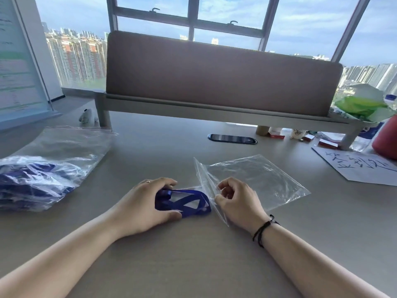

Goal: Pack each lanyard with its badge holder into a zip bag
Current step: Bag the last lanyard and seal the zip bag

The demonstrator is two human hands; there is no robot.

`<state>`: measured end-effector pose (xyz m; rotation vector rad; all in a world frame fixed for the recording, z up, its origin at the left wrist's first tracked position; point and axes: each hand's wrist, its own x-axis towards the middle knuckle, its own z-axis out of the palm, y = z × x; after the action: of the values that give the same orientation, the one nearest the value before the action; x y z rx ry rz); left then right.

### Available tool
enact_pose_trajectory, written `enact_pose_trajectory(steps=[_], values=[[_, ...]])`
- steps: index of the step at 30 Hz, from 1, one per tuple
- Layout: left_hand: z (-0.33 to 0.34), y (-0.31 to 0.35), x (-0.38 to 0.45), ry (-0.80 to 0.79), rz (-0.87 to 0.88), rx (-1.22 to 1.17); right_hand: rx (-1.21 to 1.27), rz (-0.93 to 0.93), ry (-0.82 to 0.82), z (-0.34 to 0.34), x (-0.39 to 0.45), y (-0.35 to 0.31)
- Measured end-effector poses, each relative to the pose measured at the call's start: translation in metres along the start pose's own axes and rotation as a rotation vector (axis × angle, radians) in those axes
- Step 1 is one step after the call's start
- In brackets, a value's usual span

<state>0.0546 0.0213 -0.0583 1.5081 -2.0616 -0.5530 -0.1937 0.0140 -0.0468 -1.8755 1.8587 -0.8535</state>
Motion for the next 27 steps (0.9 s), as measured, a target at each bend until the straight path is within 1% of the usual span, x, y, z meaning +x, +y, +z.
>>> enact_pose_trajectory(steps=[3,6,12,15,18,22,27], values=[[-0.005,-0.001,0.002,-0.031,-0.065,-0.071,-0.001,0.004,0.024,0.000,-0.003,0.000],[-0.010,0.001,0.000,-0.073,-0.093,-0.104,-0.004,-0.017,0.046,0.000,-0.006,0.001],[-0.015,0.011,-0.009,-0.052,-0.075,-0.027,-0.022,-0.078,0.053,-0.001,-0.007,0.003],[-0.019,0.017,-0.013,-0.076,-0.055,-0.007,-0.034,-0.115,0.050,0.000,-0.008,0.004],[-0.022,0.023,-0.017,-0.121,-0.087,-0.105,-0.043,-0.149,0.050,0.002,-0.009,0.007],[-0.026,0.028,-0.017,-0.132,-0.115,-0.187,-0.068,-0.175,0.016,0.000,-0.011,0.008],[-0.027,0.026,-0.017,-0.138,-0.163,-0.343,-0.041,-0.174,-0.003,-0.003,-0.013,0.008]])
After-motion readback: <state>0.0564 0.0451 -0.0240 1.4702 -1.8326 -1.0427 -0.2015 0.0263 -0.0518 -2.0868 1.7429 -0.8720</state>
